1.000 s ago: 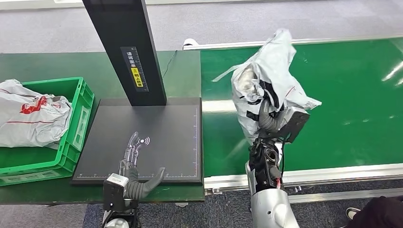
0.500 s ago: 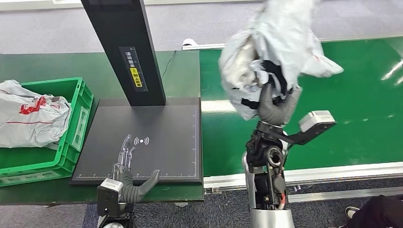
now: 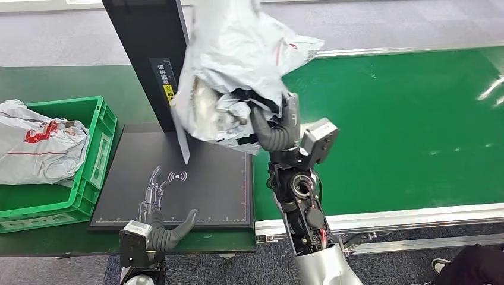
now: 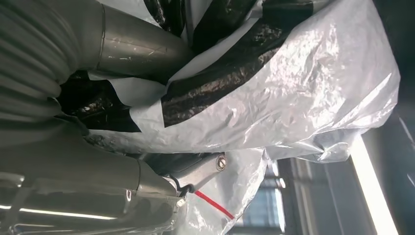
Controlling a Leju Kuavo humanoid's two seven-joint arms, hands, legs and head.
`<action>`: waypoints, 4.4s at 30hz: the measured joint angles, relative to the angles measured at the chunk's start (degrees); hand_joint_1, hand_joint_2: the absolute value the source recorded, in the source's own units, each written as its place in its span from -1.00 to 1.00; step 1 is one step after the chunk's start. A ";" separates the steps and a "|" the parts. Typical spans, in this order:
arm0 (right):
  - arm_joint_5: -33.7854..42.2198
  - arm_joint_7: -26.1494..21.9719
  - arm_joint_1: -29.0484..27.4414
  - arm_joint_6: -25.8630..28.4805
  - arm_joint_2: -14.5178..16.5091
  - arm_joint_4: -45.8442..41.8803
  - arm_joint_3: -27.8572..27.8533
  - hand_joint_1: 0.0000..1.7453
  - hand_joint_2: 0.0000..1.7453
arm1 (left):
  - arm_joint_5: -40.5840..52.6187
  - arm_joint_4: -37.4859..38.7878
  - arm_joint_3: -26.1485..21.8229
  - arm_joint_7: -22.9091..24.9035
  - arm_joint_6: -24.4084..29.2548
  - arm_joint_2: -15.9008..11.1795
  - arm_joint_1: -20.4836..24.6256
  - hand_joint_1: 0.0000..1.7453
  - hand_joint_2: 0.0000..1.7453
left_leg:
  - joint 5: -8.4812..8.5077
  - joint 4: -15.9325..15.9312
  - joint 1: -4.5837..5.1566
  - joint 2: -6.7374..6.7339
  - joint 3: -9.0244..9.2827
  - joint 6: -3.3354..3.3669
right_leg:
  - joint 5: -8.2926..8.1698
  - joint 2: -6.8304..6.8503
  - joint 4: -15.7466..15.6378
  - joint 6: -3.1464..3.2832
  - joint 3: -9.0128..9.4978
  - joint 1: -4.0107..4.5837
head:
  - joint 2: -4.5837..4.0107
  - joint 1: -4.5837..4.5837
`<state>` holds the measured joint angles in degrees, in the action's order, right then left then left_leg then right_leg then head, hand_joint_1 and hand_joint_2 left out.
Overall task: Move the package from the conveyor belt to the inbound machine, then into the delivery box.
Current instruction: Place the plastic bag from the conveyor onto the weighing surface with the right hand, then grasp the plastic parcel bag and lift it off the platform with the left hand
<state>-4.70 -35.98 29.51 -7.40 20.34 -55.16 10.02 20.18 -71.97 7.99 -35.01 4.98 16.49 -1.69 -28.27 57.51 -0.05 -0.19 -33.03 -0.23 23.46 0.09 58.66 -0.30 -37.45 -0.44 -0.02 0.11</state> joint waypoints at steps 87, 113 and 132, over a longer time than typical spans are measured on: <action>14.40 -0.83 -7.52 16.09 -1.03 6.54 -5.61 -1.00 1.00 | 33.68 13.02 1.10 8.90 34.94 1.43 9.92 -1.00 1.00 | 0.00 0.02 0.02 -0.02 0.07 -0.01 | -0.01 -0.02 -0.05 0.01 -0.03 0.04 | 0.00 -0.02; 15.64 -1.44 -8.53 15.29 -0.74 4.47 -7.64 -1.00 1.00 | 31.26 39.29 15.33 11.84 34.64 1.28 23.32 -1.00 1.00 | 0.00 0.03 0.03 -0.04 0.05 -0.01 | -0.02 -0.05 -0.05 0.00 -0.03 0.02 | 0.00 -0.03; 15.61 -1.57 -9.20 15.25 -0.78 4.45 -8.79 -1.00 1.00 | 33.22 45.13 23.25 17.02 32.19 1.28 25.93 1.00 1.00 | -0.01 0.03 0.03 -0.05 0.05 0.00 | -0.02 -0.05 -0.05 0.00 -0.04 0.02 | -0.01 -0.03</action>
<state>10.91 -37.56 20.31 7.85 19.56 -50.71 1.23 53.41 -26.84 31.24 -18.00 37.17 17.77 24.24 -28.28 57.54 -0.03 -0.24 -32.98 -0.23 23.44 0.04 58.60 -0.31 -37.50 -0.41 -0.02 0.09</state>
